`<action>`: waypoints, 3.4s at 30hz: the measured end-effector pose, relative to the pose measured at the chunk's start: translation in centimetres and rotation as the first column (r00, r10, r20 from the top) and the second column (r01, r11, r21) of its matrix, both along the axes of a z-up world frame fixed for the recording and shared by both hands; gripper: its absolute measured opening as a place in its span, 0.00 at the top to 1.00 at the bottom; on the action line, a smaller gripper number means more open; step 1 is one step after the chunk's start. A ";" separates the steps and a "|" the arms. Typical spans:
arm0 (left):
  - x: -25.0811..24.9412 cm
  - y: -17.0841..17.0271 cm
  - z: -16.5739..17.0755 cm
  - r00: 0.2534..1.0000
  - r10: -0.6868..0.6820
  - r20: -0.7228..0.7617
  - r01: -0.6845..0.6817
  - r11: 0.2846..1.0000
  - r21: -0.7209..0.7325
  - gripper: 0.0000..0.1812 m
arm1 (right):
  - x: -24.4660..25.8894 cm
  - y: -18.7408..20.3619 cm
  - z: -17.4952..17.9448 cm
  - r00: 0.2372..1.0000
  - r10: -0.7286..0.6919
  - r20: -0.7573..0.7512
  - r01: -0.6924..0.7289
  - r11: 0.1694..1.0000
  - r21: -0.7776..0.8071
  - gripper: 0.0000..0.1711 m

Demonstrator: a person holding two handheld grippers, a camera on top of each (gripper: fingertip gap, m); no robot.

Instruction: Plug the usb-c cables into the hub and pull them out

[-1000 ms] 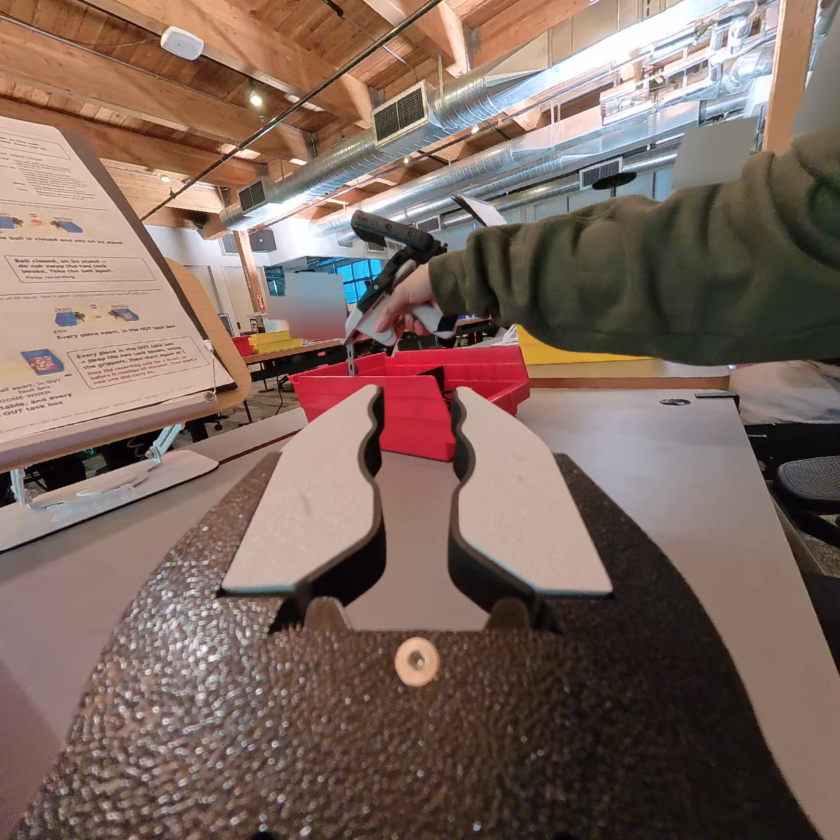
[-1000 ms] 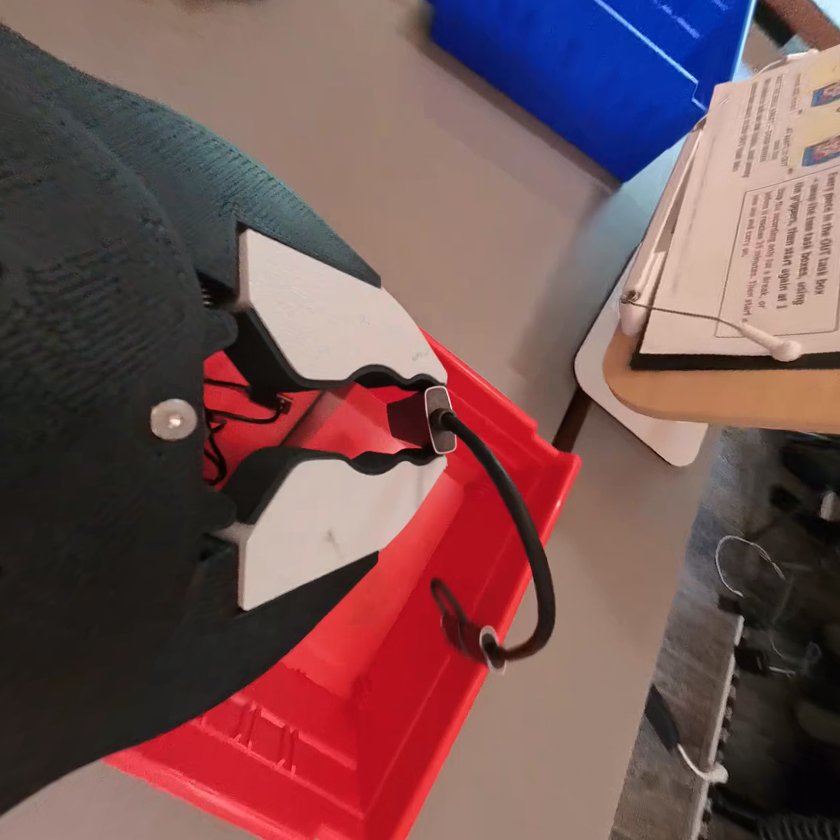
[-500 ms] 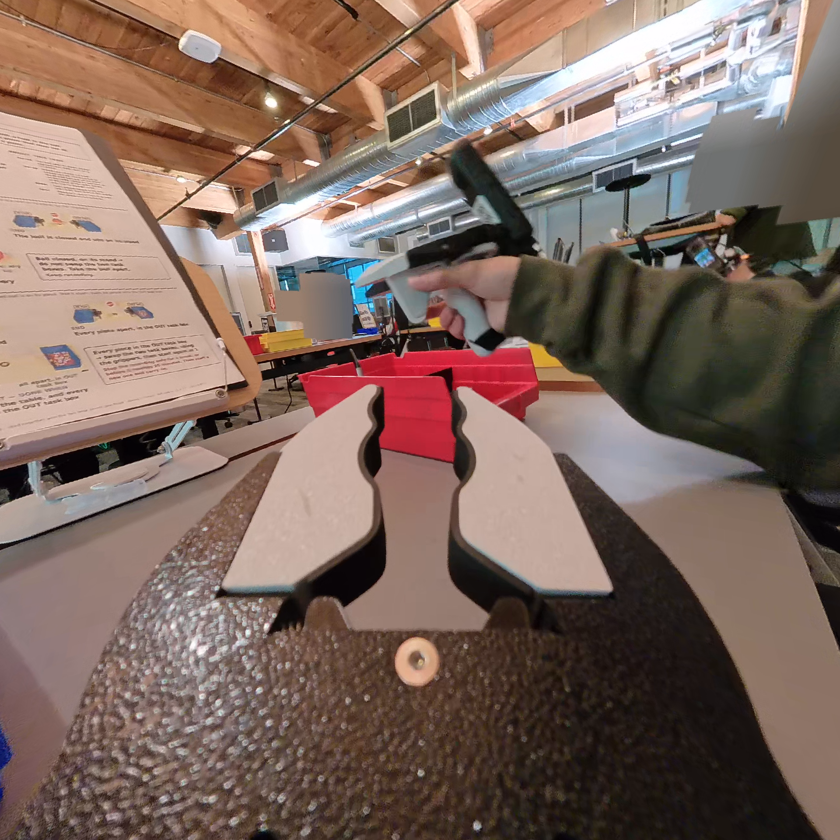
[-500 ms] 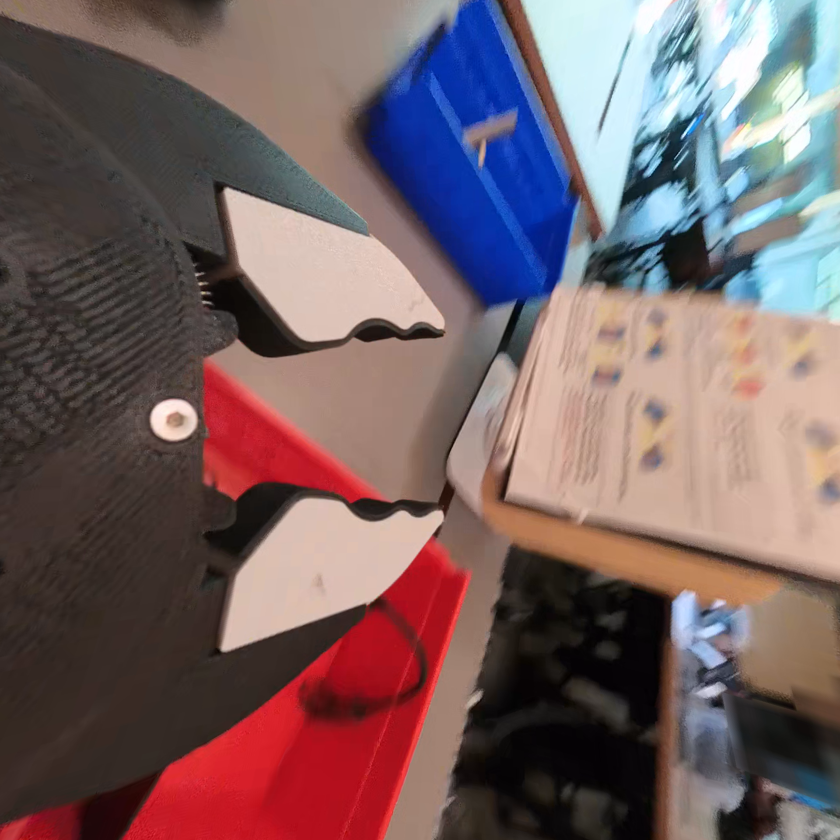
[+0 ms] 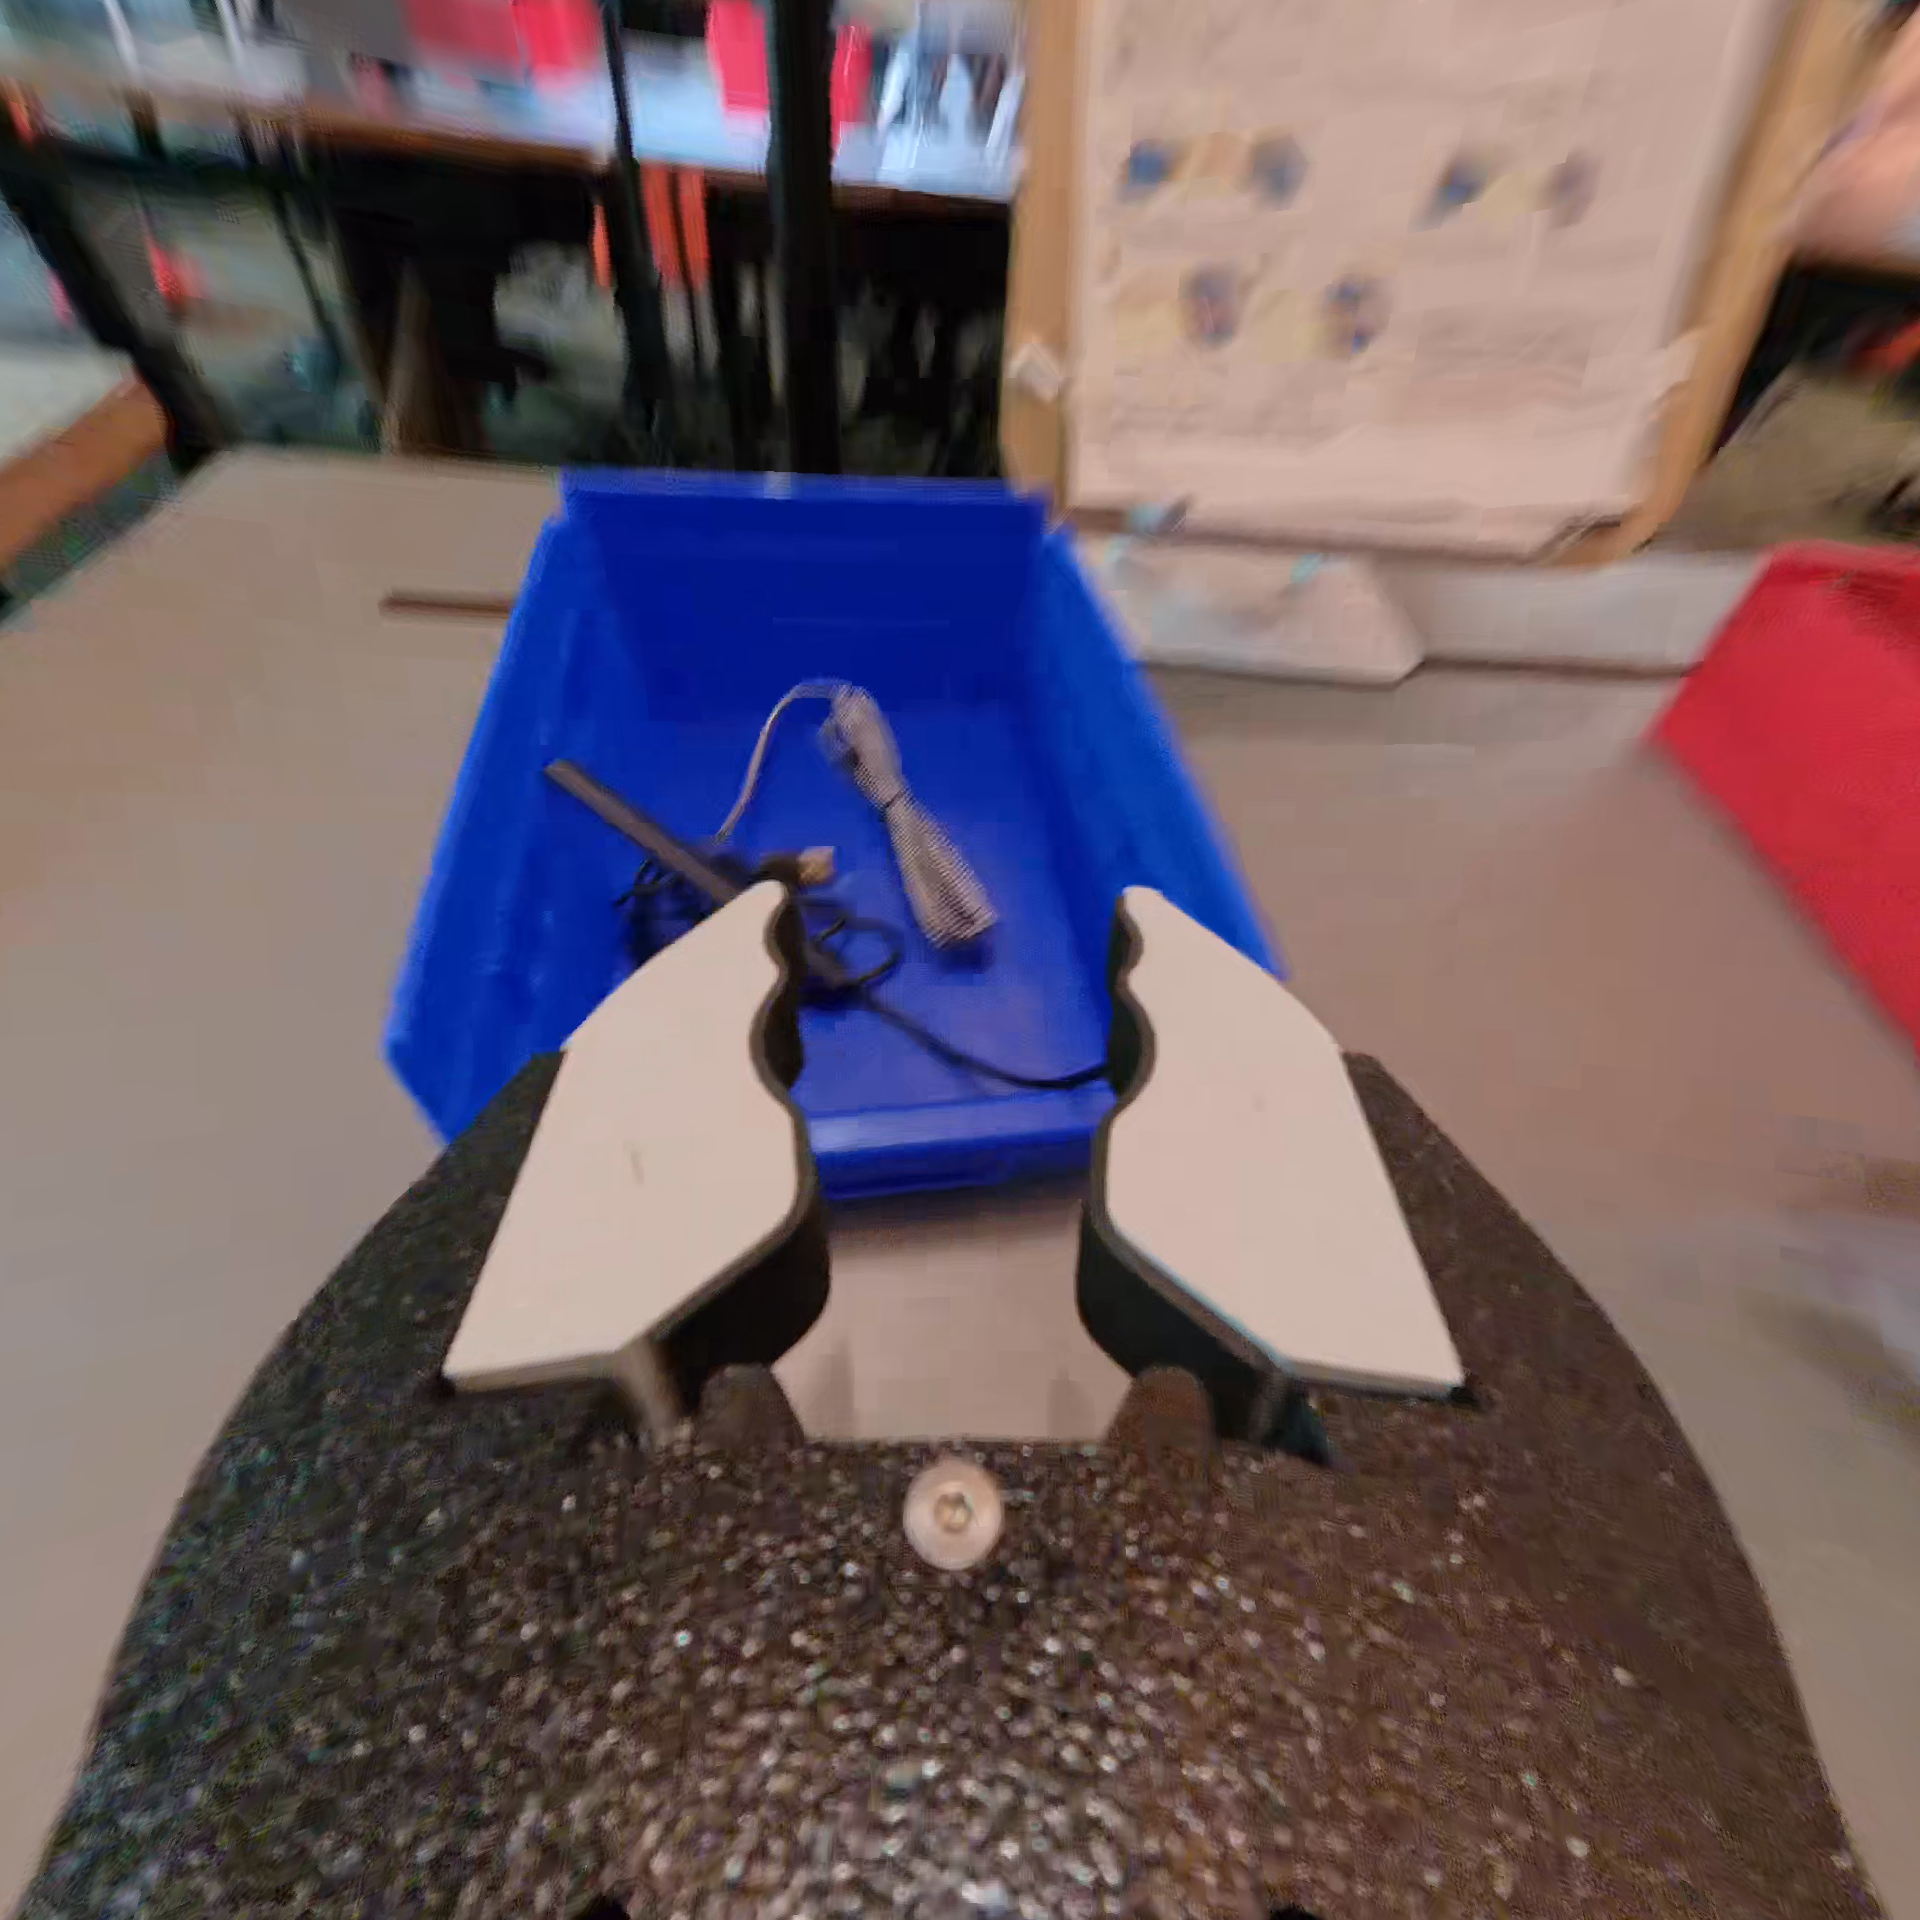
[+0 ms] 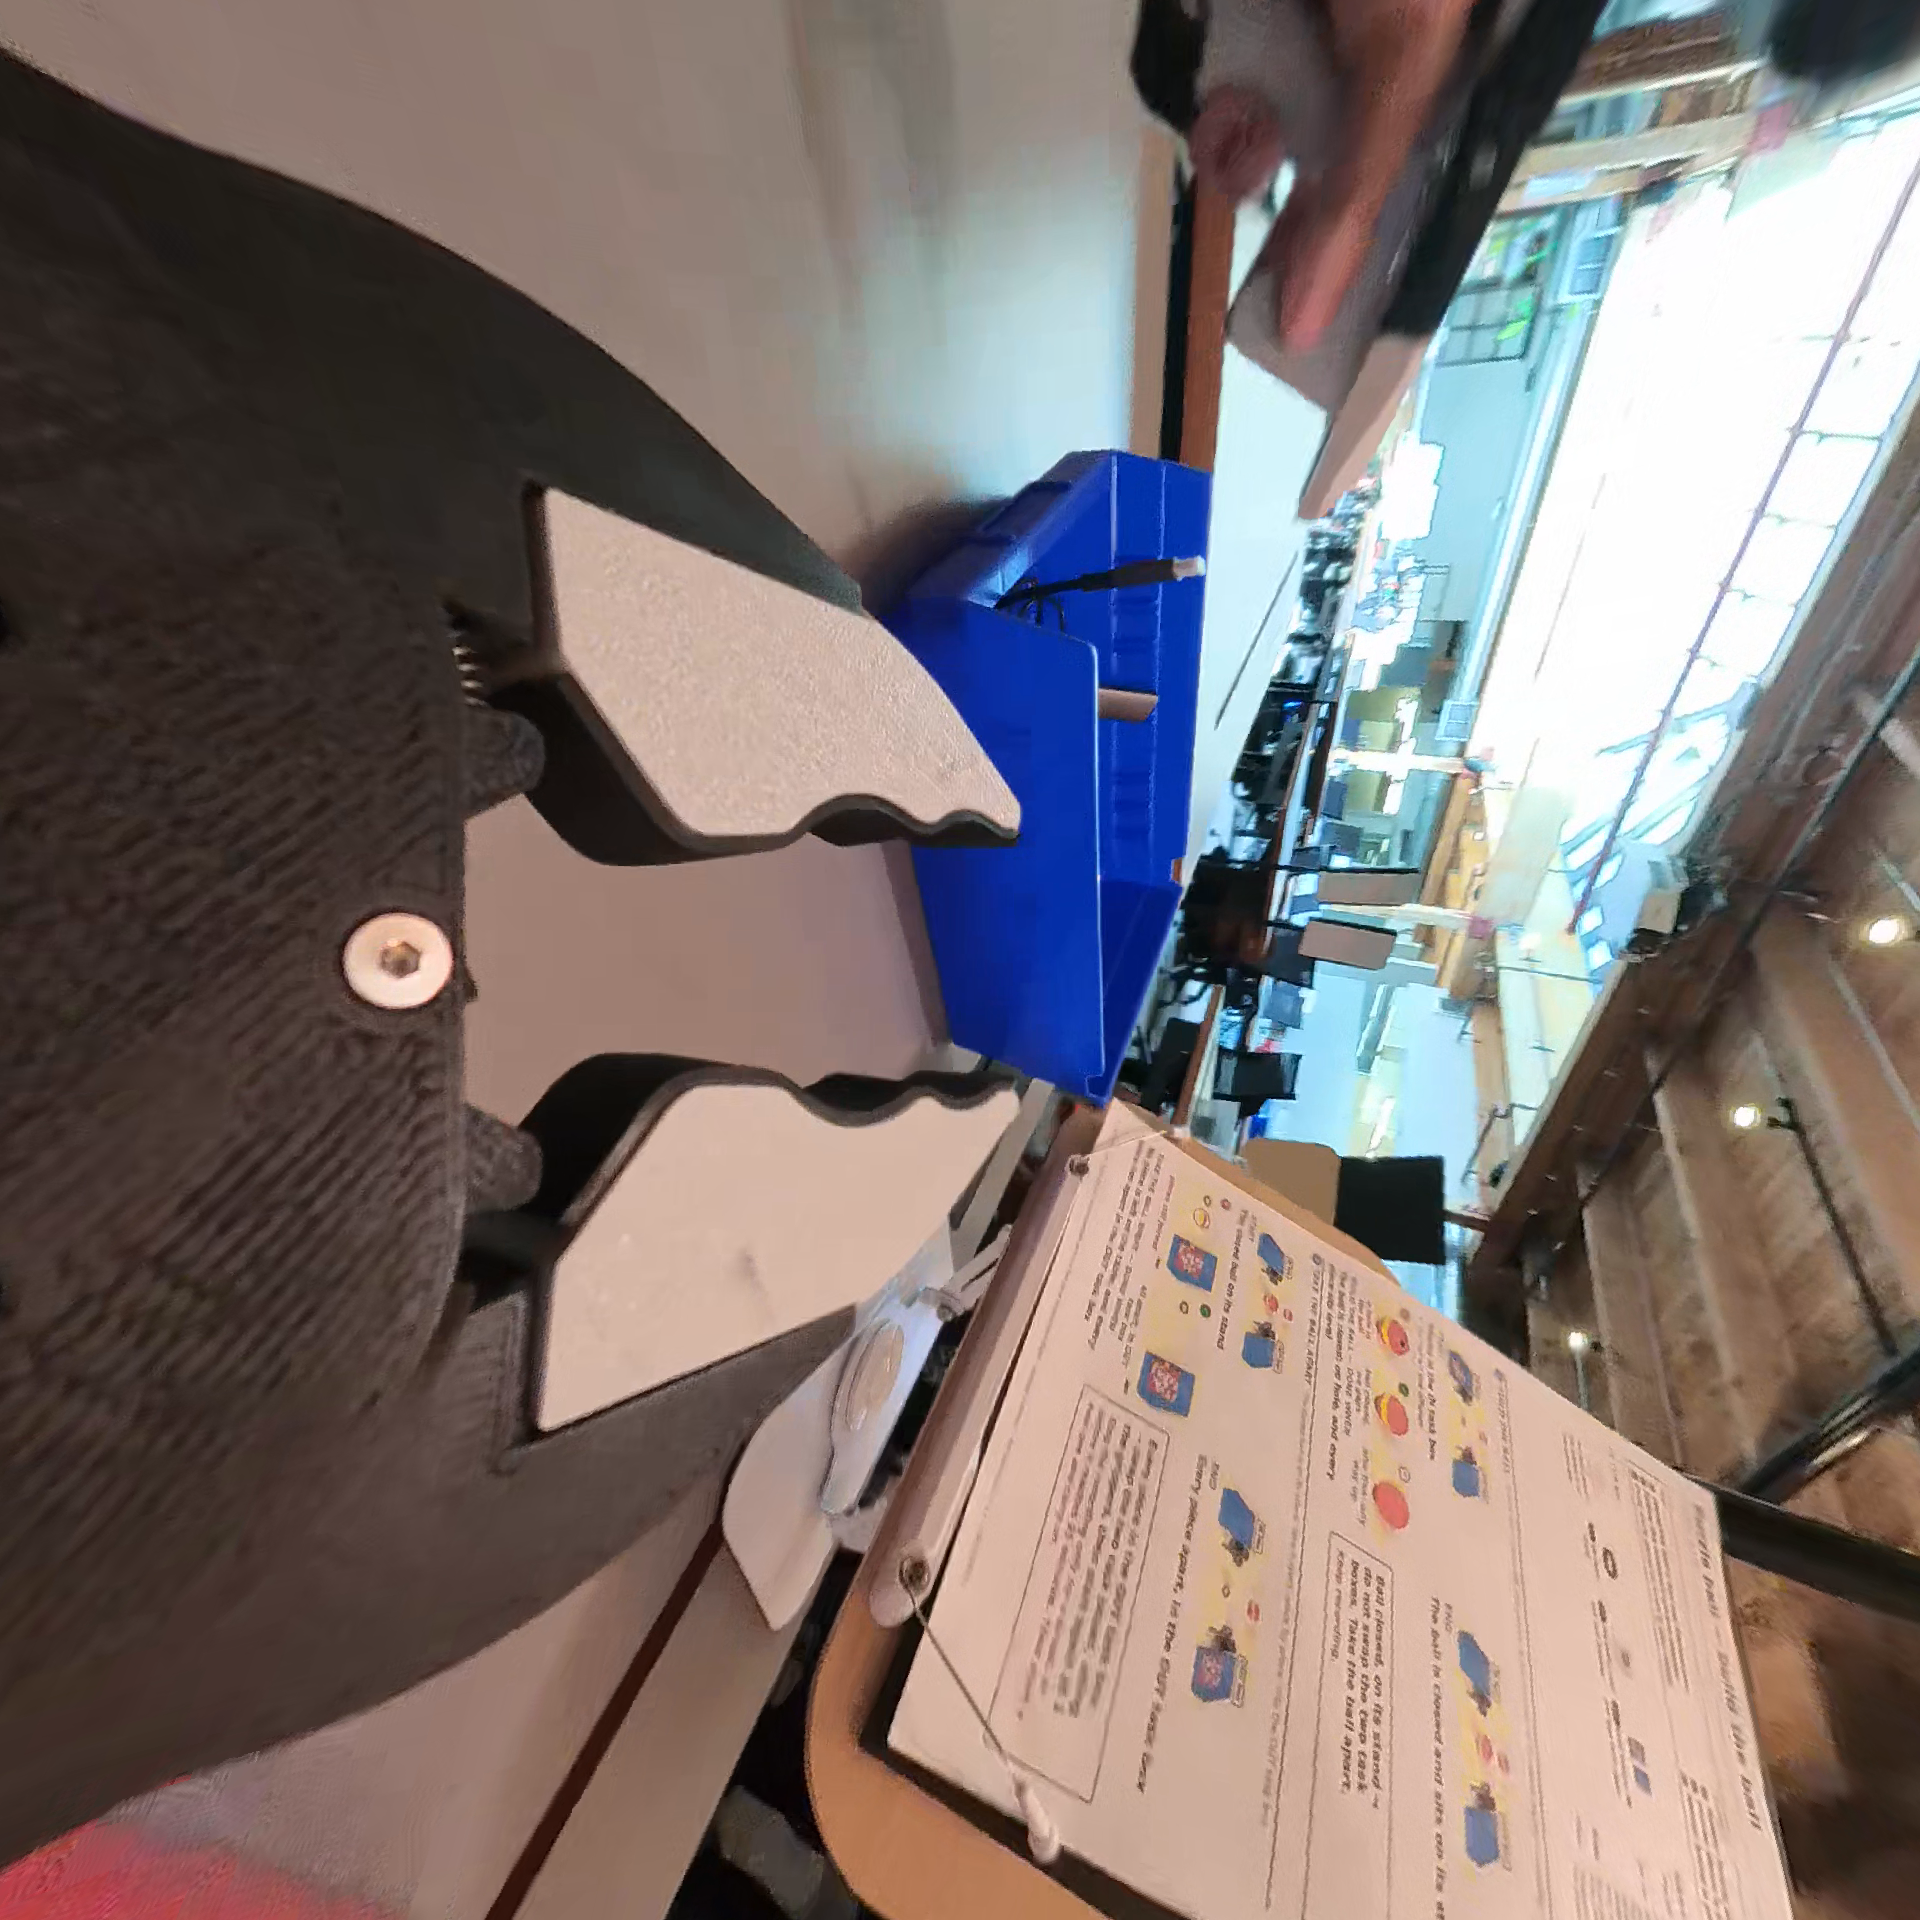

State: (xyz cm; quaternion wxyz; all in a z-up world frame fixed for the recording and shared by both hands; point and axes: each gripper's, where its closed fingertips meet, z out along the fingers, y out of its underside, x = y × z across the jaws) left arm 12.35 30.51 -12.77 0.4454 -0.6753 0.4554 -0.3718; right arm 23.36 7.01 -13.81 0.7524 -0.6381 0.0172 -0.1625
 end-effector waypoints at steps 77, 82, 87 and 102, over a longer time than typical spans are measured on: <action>4.4 -22.9 2.0 0.789 -0.608 -0.082 0.545 0.632 0.551 0.78 | 3.1 -3.0 1.6 0.641 0.201 -0.741 -0.081 0.977 0.195 0.94; 2.0 -24.0 4.2 0.817 -0.571 -0.080 0.553 0.738 0.388 0.79 | 3.5 -2.9 0.8 0.671 0.118 -0.732 -0.021 0.990 0.140 0.94; 2.4 -27.8 2.5 0.775 -0.631 -0.032 0.581 0.692 0.428 0.76 | 3.7 -3.5 1.6 0.562 0.231 -0.794 -0.019 0.964 0.266 0.94; 6.9 -23.6 -3.3 0.767 -0.635 0.091 0.480 0.662 0.576 0.83 | 0.3 -1.4 1.3 0.171 0.496 -0.851 -0.178 0.865 0.469 0.94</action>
